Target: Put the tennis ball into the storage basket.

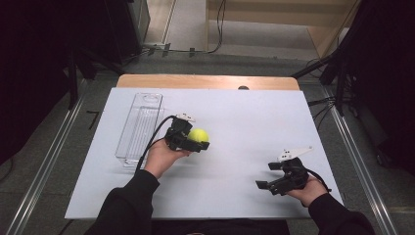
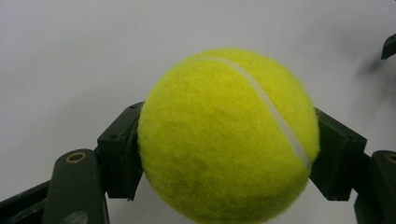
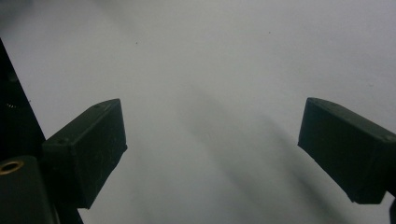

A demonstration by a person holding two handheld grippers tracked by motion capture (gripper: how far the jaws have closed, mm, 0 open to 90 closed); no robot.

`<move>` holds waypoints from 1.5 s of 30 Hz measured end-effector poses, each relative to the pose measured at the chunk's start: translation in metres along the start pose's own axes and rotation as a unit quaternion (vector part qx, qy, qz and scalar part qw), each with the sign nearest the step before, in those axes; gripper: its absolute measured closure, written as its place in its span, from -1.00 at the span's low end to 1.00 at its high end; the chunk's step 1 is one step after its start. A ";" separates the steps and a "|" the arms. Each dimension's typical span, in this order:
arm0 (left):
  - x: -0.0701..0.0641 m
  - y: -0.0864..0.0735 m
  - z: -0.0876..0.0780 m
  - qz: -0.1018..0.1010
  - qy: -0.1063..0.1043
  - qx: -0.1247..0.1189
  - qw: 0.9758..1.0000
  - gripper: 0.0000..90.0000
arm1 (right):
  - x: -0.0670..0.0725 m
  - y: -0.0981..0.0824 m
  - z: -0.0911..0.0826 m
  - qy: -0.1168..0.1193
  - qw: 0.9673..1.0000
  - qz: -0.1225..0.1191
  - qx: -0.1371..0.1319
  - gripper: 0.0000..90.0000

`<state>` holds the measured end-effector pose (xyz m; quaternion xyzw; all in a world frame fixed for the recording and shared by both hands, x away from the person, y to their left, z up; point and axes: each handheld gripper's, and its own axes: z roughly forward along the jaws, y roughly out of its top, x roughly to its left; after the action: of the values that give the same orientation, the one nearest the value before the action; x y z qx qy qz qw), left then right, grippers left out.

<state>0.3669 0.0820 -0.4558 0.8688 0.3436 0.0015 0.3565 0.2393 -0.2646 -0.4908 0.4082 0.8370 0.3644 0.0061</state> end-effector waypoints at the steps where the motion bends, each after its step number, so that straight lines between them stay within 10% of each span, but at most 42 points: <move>1: 0.000 0.000 -0.001 -0.001 -0.001 0.000 1.000 -0.42 | 0.000 0.000 0.000 0.000 1.000 0.000 0.000 -0.87; 45: -0.005 0.021 -0.046 0.013 -0.010 0.012 1.000 -0.42 | 0.001 0.000 0.000 0.000 1.000 0.001 0.001 -0.87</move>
<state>0.3644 0.0963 -0.4073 0.8773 0.3288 -0.0066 0.3495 0.2389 -0.2643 -0.4905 0.4092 0.8368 0.3639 0.0056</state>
